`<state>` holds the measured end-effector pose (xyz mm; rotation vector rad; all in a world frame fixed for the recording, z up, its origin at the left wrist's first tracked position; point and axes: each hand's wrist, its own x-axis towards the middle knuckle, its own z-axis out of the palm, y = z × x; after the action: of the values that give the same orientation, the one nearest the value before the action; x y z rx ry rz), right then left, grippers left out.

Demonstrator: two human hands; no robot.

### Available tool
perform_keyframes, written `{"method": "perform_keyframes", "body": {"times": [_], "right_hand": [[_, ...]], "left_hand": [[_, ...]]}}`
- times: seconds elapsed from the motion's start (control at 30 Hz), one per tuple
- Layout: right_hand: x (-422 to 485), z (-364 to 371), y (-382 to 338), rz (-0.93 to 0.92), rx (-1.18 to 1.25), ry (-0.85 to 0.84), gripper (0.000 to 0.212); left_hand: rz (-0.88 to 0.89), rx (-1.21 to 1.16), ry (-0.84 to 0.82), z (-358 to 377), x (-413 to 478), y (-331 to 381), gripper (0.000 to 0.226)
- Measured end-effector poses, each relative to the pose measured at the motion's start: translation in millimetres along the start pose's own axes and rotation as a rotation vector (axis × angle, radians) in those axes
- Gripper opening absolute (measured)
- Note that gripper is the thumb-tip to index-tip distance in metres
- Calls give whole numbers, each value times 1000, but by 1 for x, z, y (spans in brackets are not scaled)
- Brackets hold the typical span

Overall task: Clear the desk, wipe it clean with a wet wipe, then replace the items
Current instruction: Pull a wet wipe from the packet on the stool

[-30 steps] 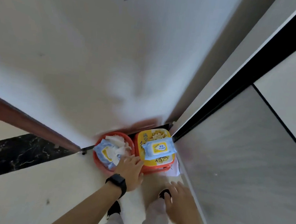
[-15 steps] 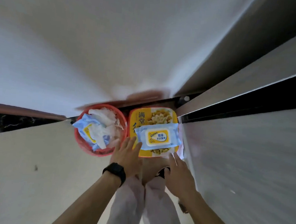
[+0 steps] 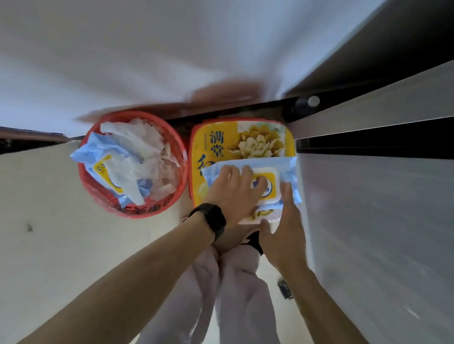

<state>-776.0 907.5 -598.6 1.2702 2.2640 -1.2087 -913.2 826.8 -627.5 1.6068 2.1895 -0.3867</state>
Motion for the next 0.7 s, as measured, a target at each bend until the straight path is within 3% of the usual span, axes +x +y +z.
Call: {"method": "perform_keyframes", "body": {"times": [0.07, 0.13, 0.23, 0.3, 0.37, 0.47, 0.53, 0.7], "right_hand": [[3, 1, 1, 29, 17, 20, 84], [5, 5, 1, 63, 62, 53, 87], [5, 9, -2, 99, 97, 87, 88], [7, 14, -2, 99, 59, 111, 73], [9, 18, -1, 40, 48, 169, 55], [13, 23, -3, 22, 54, 226, 42], [16, 29, -7, 64, 41, 244, 43], [29, 38, -23, 101, -28, 399, 37]], "left_hand": [[98, 166, 34, 2, 5, -5, 63], [164, 147, 26, -16, 7, -20, 63], [29, -327, -48, -33, 23, -49, 49], [-116, -526, 19, -28, 30, -67, 43], [-127, -414, 186, -16, 23, -79, 61], [93, -253, 318, 12, 1, -73, 57], [130, -353, 241, 25, -20, -56, 66], [-113, -700, 20, 46, -53, -26, 78]]}}
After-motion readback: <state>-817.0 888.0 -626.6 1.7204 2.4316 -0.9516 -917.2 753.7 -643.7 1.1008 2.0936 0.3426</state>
